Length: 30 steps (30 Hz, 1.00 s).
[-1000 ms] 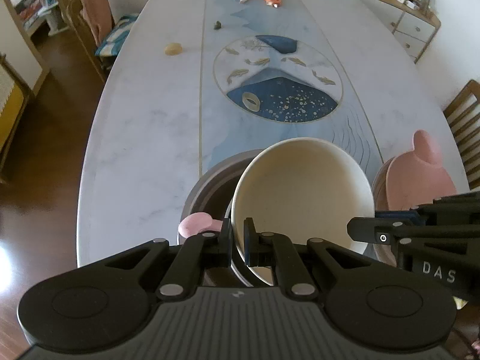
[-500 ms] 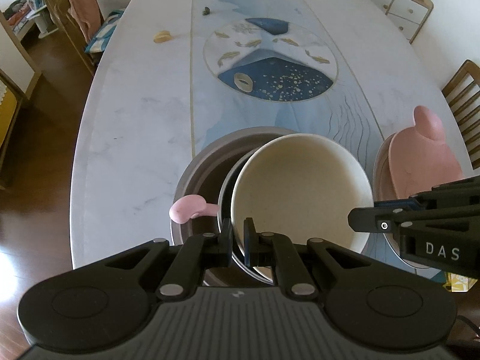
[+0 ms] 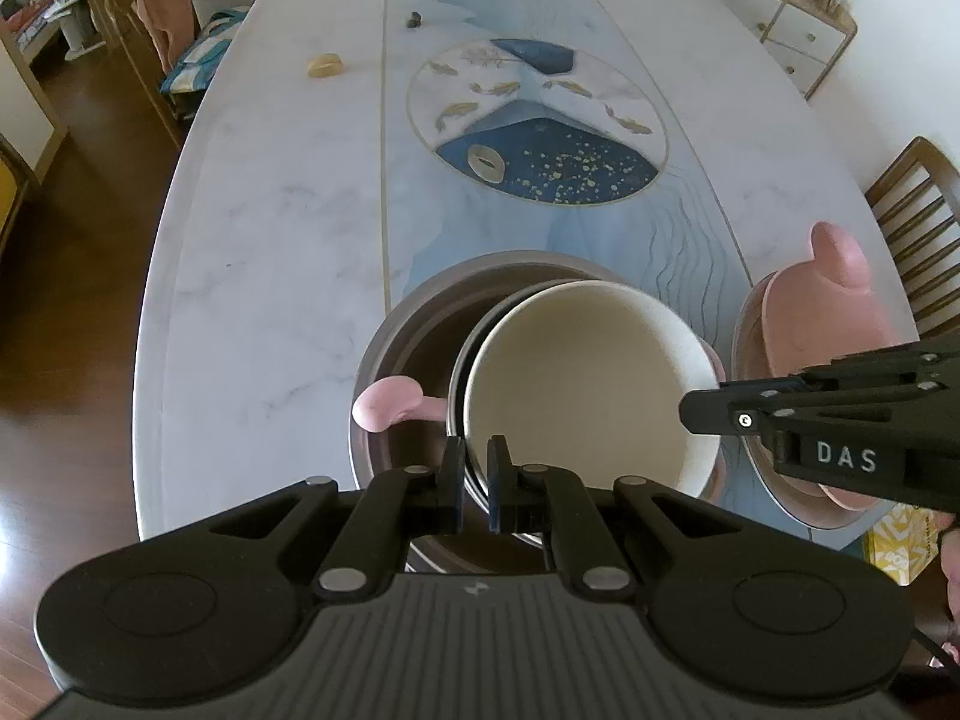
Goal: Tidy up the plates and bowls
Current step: 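Carry the cream bowl with both grippers over the pink pot, then lower the cream bowl into the pink pot and open both grippers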
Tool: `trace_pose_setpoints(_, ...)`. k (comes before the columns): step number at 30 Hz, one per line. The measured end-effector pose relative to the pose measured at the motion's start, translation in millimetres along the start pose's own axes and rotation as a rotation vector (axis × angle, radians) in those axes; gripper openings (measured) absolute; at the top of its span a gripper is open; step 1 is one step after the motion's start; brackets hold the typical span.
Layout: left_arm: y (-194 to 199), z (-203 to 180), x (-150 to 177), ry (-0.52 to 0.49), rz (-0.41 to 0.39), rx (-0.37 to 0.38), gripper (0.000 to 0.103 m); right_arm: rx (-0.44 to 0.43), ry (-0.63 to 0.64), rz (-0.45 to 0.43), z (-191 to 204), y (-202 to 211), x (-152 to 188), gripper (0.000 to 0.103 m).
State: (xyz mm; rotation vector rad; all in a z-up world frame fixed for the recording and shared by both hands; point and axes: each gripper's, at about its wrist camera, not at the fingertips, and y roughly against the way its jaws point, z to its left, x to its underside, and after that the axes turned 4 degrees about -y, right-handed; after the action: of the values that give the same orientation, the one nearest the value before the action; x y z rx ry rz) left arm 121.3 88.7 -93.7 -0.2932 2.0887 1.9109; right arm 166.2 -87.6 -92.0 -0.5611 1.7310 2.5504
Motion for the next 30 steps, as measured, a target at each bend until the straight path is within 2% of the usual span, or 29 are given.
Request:
trace_pose_setpoints(4, 6.1, 0.3, 2.8, -0.006, -0.026, 0.007, 0.006, 0.003, 0.028, -0.003, 3.1, 1.3, -1.0, 0.021)
trace_pose_setpoints(12, 18.7, -0.7, 4.2, -0.004, -0.077, 0.017, 0.006, -0.015, 0.056, -0.023, 8.2, 12.2, 1.2, 0.027)
trace_pose_setpoints(20, 30.5, 1.8, 9.6, 0.006, -0.124, 0.023, 0.008, -0.03, 0.078, -0.065, 5.5, 30.5, 6.8, 0.038)
trace_pose_setpoints(30, 37.0, 11.4, 17.9, 0.046, -0.146, 0.034, 0.009, -0.037, 0.039, -0.094, -10.1, 44.4, 17.4, 0.051)
